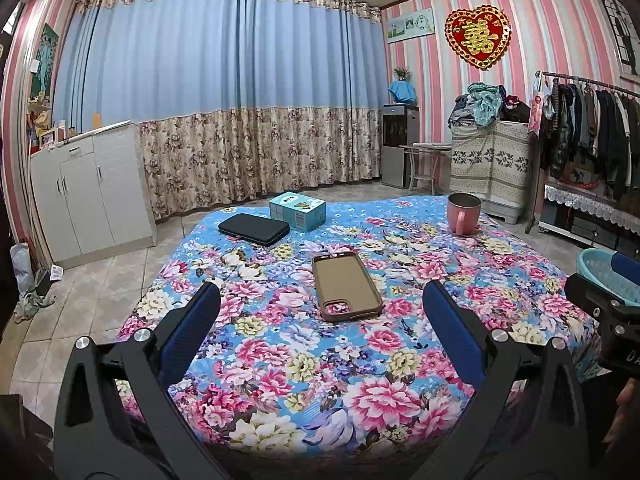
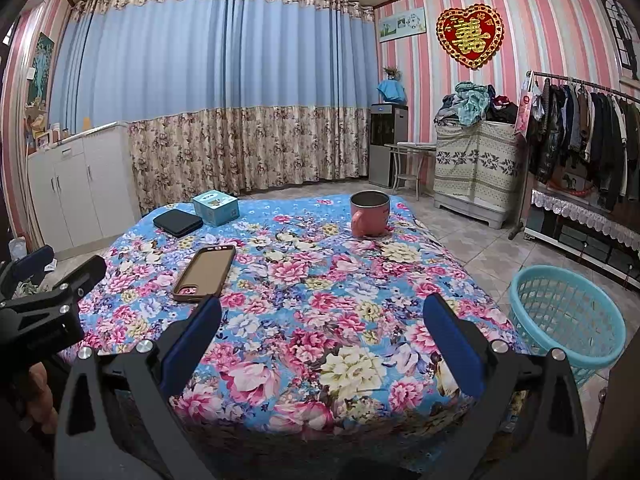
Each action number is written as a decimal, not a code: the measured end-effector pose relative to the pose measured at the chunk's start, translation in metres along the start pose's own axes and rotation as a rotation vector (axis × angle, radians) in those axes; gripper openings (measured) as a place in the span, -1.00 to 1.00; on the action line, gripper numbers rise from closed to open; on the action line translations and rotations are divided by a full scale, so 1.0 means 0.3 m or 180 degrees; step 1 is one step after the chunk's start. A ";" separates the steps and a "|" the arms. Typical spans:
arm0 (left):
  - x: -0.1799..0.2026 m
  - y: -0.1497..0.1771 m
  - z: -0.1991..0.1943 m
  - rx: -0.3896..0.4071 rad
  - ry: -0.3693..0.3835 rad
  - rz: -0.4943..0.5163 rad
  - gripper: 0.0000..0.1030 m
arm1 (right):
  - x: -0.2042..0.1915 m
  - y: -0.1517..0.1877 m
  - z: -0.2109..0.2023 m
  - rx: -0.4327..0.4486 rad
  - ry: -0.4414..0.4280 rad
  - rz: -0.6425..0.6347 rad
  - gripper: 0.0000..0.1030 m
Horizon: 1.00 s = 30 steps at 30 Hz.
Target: Collect trash
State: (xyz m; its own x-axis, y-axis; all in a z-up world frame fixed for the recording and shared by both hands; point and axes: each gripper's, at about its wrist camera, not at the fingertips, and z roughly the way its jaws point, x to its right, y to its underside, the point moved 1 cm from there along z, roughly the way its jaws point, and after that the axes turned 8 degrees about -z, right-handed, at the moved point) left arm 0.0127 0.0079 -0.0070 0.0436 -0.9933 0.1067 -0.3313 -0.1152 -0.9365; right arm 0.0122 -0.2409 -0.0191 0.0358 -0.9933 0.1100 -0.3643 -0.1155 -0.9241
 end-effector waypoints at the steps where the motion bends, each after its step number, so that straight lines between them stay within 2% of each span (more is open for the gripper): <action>1: 0.001 0.000 -0.001 0.0002 -0.0002 0.0001 0.90 | 0.000 0.000 0.000 0.0000 -0.0002 -0.0001 0.91; 30: 0.003 -0.003 -0.003 0.0024 -0.0020 0.0004 0.90 | -0.002 0.002 0.002 0.0003 0.0001 -0.0009 0.91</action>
State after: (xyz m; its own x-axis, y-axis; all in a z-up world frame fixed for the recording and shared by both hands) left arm 0.0121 0.0070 -0.0056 0.0491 -0.9934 0.1034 -0.3243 -0.1138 -0.9391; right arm 0.0125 -0.2403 -0.0199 0.0366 -0.9930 0.1126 -0.3633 -0.1182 -0.9241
